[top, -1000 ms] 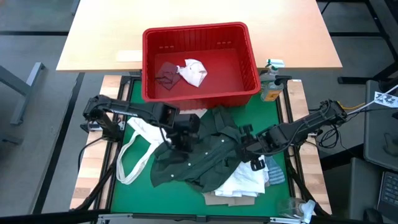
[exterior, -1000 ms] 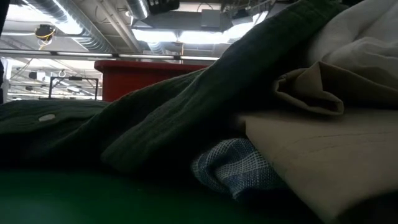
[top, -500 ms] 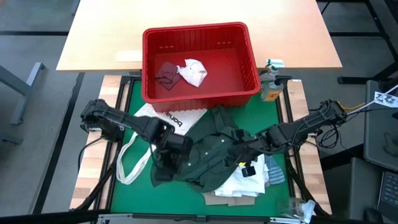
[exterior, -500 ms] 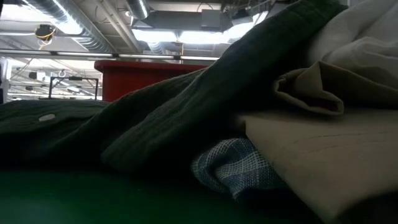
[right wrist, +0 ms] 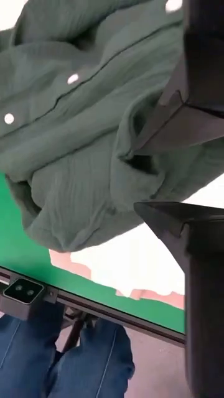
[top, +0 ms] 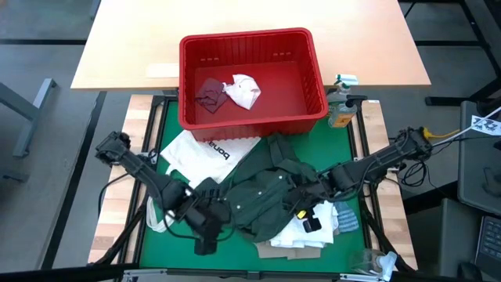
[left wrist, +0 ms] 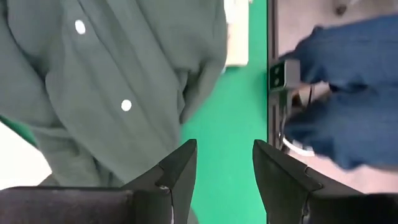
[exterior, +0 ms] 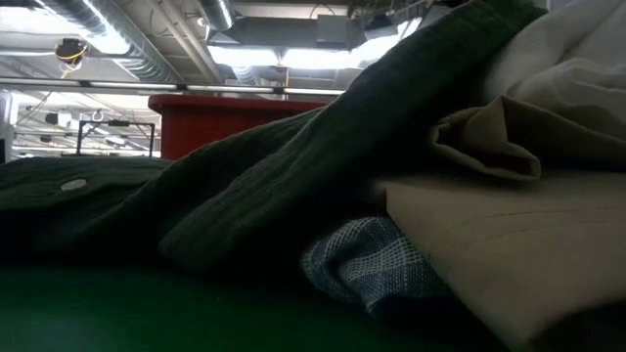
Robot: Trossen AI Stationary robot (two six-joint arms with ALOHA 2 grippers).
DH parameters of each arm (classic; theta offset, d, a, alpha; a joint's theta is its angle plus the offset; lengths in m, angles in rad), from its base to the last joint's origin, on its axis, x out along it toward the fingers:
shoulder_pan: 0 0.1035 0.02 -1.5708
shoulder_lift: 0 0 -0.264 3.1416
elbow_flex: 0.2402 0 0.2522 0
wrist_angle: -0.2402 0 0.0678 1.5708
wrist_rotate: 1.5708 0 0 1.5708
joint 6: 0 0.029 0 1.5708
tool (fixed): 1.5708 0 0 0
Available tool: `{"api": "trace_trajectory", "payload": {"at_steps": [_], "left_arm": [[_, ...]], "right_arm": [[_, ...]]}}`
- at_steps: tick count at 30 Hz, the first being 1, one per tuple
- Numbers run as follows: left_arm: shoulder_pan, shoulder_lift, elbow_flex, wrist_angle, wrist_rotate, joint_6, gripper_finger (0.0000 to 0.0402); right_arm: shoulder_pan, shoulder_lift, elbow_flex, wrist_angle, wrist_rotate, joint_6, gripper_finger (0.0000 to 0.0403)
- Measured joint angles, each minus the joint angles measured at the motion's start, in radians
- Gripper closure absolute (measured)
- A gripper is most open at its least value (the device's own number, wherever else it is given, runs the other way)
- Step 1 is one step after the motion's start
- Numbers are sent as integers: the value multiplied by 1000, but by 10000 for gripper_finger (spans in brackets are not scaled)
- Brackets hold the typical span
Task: Fold Laundry from Bin
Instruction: Fold the green shirt
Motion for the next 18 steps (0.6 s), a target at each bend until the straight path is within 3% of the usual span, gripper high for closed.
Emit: {"api": "trace_trajectory", "payload": {"at_steps": [7,18], "left_arm": [[-60,0,0,76,-147,-57,250],[-96,0,0,80,-199,-97,250]], "right_arm": [[12,24,0,40,40,-79,272],[11,34,10,43,45,-418,272]]}}
